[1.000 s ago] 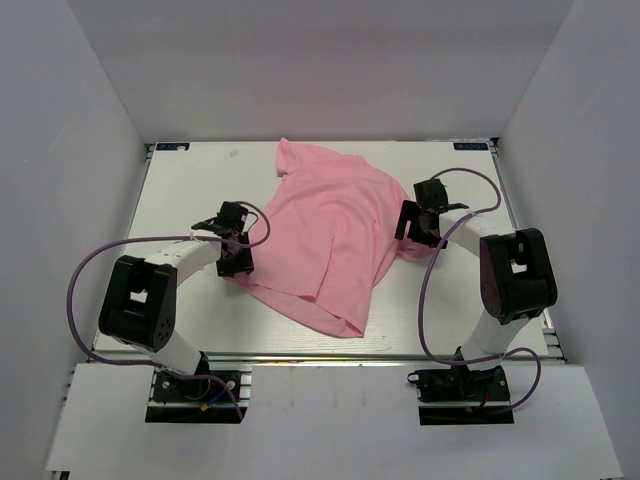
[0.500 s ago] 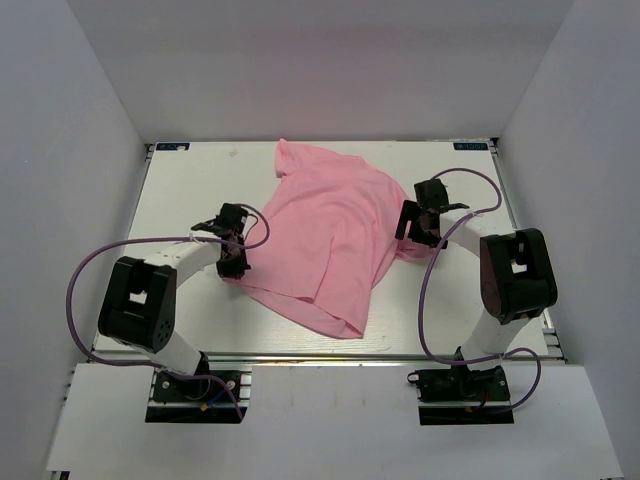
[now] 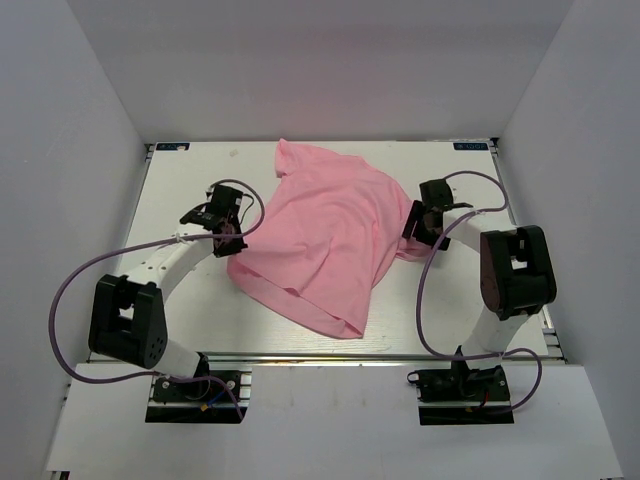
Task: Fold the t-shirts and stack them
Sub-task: Flatten out the tshirt
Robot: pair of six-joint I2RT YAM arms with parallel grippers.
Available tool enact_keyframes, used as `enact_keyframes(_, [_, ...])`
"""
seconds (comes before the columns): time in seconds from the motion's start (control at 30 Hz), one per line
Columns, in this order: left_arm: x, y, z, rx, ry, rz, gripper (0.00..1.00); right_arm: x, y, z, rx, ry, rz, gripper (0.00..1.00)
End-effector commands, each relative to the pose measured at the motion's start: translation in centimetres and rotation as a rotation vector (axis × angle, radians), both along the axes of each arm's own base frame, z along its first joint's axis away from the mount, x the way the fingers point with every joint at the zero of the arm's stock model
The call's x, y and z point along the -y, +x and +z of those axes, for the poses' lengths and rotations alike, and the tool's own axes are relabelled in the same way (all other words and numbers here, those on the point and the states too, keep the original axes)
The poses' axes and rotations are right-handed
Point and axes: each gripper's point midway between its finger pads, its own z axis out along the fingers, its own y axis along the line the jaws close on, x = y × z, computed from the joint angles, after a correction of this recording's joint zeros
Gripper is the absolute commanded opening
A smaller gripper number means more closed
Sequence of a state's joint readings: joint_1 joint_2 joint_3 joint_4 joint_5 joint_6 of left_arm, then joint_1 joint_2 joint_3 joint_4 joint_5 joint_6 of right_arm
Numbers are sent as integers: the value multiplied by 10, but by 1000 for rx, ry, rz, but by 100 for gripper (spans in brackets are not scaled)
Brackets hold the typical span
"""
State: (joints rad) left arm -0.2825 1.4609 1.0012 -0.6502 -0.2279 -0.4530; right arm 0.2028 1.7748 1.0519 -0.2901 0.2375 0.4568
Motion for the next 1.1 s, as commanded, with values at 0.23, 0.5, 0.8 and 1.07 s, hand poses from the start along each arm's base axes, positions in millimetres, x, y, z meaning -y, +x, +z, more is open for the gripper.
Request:
enact_keyframes(0.23, [-55,28,36,89,189,227,0,19,-42,-43,-227,47,-92,27])
enact_keyframes(0.5, [-77,71,47,165,193,208,0,33,-45,-41,-227,21,-142,0])
enact_keyframes(0.8, [-64,145,74,330,14,-45,0,73,-38,-6,-127,-102,-246,0])
enact_keyframes(1.07, [-90,215,45,237,-122,-131,0,94,-43,-5,-144,-130,-292,0])
